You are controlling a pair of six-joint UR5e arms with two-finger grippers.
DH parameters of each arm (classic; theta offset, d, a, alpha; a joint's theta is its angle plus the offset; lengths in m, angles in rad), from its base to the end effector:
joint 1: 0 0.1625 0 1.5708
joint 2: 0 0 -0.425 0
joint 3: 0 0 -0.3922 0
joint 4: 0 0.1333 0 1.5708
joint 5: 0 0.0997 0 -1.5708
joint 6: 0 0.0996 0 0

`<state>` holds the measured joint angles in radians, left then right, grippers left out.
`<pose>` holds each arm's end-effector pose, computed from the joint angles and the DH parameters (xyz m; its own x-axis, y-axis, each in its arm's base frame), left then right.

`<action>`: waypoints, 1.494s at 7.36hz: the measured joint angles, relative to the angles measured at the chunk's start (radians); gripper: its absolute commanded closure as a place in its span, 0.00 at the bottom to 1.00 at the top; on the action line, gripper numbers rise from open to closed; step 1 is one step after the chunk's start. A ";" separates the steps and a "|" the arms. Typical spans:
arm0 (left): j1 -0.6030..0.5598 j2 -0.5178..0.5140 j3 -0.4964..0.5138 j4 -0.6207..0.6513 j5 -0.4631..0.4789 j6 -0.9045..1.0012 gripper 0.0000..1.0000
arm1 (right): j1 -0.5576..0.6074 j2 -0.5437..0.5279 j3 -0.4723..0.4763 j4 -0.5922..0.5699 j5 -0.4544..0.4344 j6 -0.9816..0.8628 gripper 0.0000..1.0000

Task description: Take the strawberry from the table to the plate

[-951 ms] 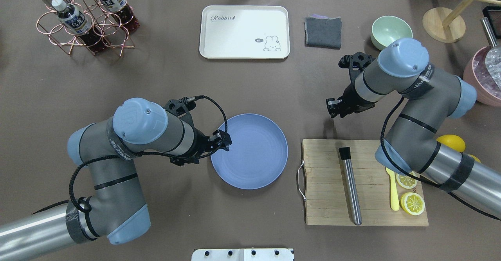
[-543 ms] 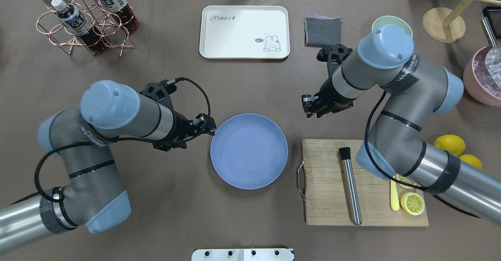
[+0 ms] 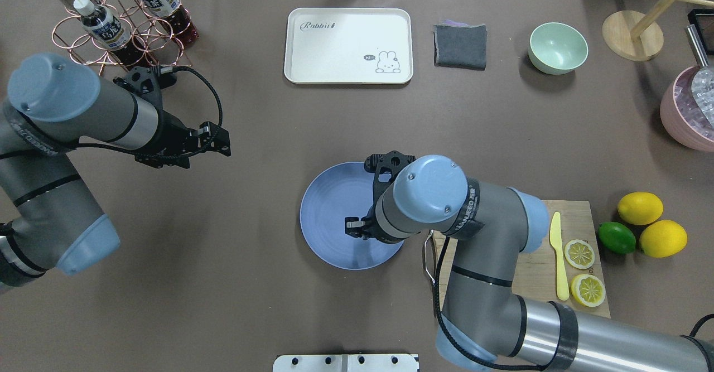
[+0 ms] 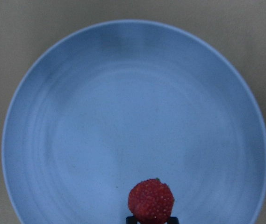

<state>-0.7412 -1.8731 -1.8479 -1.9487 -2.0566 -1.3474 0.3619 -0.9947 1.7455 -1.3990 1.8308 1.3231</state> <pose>0.3723 -0.4584 0.3227 0.4840 -0.1774 -0.8569 0.2135 0.9736 -0.0810 -0.5746 -0.3327 0.2300 0.5843 -0.0321 0.8109 -0.0075 0.9990 0.0450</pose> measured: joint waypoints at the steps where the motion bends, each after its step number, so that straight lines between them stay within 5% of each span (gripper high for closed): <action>1: -0.012 0.007 0.000 0.000 -0.005 0.016 0.07 | -0.024 0.010 -0.031 0.004 -0.025 0.006 1.00; 2: -0.015 0.009 0.000 0.000 -0.007 0.020 0.07 | -0.034 0.019 -0.047 0.005 -0.037 0.007 1.00; 3: -0.016 0.009 0.000 0.000 -0.007 0.021 0.07 | -0.035 0.028 -0.054 0.006 -0.041 0.007 0.37; 4: -0.016 0.009 0.000 -0.001 -0.007 0.021 0.06 | -0.031 0.034 -0.057 0.007 -0.043 0.005 0.00; 8: -0.022 0.007 -0.010 0.005 -0.008 0.020 0.06 | 0.029 0.028 0.002 -0.016 -0.007 -0.002 0.00; 11: -0.164 0.061 -0.041 0.086 -0.087 0.210 0.04 | 0.335 -0.151 0.177 -0.109 0.244 -0.229 0.00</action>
<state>-0.9056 -1.8119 -1.8893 -1.8623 -2.1432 -1.1376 0.6972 -1.1455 1.9226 -1.5078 2.0748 1.0939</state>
